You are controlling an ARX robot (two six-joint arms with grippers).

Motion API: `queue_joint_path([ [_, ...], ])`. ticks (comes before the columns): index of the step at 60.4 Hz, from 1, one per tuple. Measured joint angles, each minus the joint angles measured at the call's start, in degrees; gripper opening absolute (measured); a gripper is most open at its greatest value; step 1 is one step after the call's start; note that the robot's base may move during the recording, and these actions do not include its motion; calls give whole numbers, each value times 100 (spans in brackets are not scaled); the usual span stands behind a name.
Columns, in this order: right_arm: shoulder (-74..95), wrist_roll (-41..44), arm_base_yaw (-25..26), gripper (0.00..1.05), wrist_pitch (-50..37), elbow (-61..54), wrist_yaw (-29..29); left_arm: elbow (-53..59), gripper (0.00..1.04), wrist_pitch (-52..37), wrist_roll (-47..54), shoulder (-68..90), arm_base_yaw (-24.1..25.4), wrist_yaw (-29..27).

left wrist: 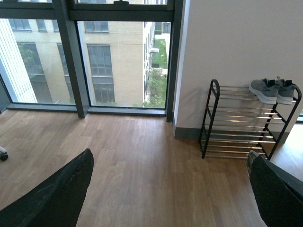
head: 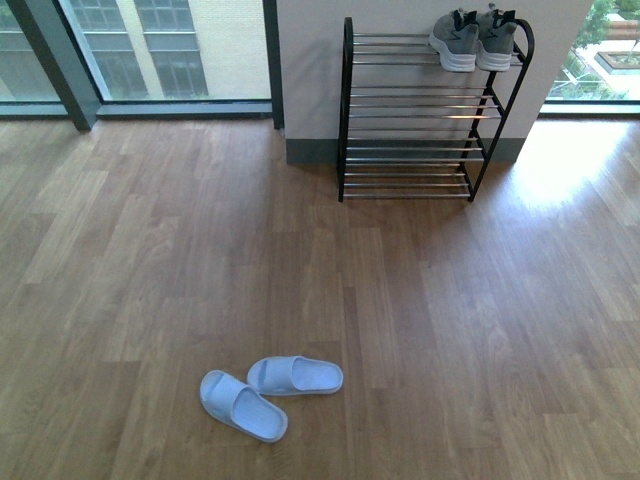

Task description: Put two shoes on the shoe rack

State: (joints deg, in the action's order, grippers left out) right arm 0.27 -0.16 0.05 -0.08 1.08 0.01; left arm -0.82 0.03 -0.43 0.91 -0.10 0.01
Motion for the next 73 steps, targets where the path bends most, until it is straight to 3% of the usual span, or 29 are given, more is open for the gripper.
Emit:
queue_joint_path([
  [73,-11,0,0,95,9,0,-17,0,95,-2,2,0,0,-2],
])
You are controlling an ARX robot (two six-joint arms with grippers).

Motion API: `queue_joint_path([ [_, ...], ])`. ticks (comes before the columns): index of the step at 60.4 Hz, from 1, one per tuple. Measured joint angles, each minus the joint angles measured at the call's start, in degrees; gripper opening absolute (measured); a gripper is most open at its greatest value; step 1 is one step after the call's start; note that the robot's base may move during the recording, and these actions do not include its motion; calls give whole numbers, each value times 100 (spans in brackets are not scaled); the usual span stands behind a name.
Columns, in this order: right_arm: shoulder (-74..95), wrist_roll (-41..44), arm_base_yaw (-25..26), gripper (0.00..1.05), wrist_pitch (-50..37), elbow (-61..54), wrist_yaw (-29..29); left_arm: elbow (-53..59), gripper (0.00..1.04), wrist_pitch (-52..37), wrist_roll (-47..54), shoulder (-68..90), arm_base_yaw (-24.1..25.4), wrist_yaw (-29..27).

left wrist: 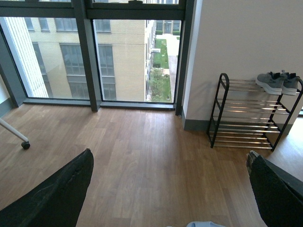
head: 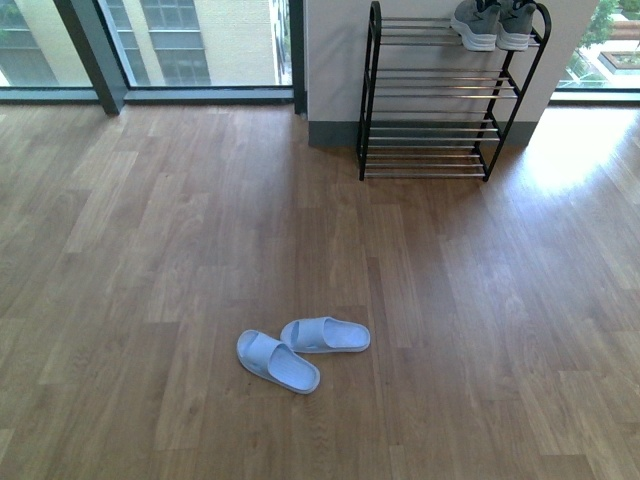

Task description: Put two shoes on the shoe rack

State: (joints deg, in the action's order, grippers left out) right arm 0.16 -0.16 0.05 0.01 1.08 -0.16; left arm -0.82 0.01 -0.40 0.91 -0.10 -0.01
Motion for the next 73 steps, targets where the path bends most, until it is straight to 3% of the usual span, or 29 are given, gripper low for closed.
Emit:
queue_joint_path([
  [73,0,0,0,95,2,0,15,0,95,2,13,0,0,2],
])
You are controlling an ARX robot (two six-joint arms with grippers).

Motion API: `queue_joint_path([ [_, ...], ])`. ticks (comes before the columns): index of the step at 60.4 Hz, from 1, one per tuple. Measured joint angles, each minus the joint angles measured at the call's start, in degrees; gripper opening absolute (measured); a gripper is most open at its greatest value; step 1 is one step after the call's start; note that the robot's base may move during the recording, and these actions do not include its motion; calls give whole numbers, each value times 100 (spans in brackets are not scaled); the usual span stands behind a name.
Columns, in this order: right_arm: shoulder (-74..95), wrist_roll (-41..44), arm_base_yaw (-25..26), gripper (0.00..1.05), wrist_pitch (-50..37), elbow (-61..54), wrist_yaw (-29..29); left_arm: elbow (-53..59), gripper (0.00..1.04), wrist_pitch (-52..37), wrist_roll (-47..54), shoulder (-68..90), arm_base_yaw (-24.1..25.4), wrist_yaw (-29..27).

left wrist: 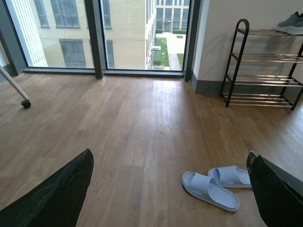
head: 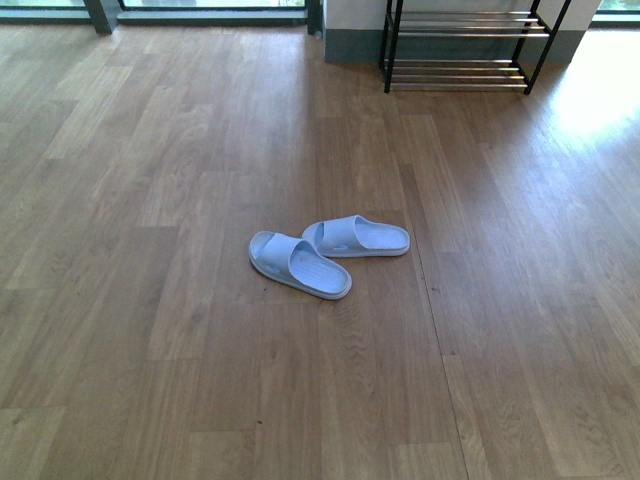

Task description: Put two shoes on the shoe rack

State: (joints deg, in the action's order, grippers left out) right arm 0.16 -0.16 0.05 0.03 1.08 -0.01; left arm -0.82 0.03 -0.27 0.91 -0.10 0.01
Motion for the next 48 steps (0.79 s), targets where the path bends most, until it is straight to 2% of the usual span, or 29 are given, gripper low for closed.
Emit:
queue_joint_path([
  [48,0,0,0,95,2,0,2,0,95,0,2,-2,0,0],
])
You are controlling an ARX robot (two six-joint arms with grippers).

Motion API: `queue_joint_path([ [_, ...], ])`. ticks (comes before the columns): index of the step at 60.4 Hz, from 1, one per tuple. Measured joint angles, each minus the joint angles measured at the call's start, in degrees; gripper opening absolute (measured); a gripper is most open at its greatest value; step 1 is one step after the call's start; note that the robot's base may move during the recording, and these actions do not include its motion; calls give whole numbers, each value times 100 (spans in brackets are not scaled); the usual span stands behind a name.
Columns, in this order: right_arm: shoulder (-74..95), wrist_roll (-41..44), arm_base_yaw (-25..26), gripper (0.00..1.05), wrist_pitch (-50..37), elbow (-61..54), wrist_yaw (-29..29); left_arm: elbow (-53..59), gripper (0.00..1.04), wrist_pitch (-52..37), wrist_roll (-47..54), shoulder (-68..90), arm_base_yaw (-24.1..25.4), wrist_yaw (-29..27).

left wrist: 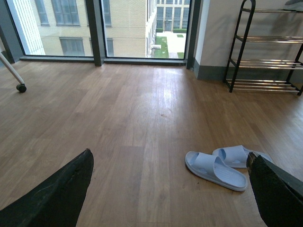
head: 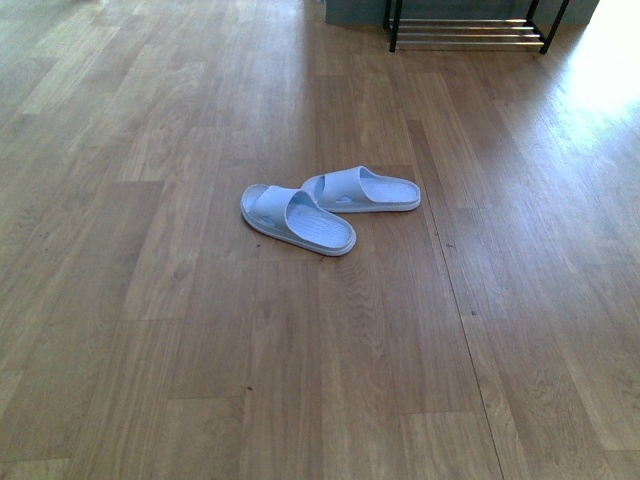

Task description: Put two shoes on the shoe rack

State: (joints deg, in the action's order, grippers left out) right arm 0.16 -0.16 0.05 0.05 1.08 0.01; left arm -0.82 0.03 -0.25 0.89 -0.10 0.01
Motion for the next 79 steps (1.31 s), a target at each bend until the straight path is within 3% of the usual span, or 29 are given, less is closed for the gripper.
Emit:
queue_joint_path([
  [79,0,-2,0,95,0,0,4,0,95,0,0,0,0,2],
])
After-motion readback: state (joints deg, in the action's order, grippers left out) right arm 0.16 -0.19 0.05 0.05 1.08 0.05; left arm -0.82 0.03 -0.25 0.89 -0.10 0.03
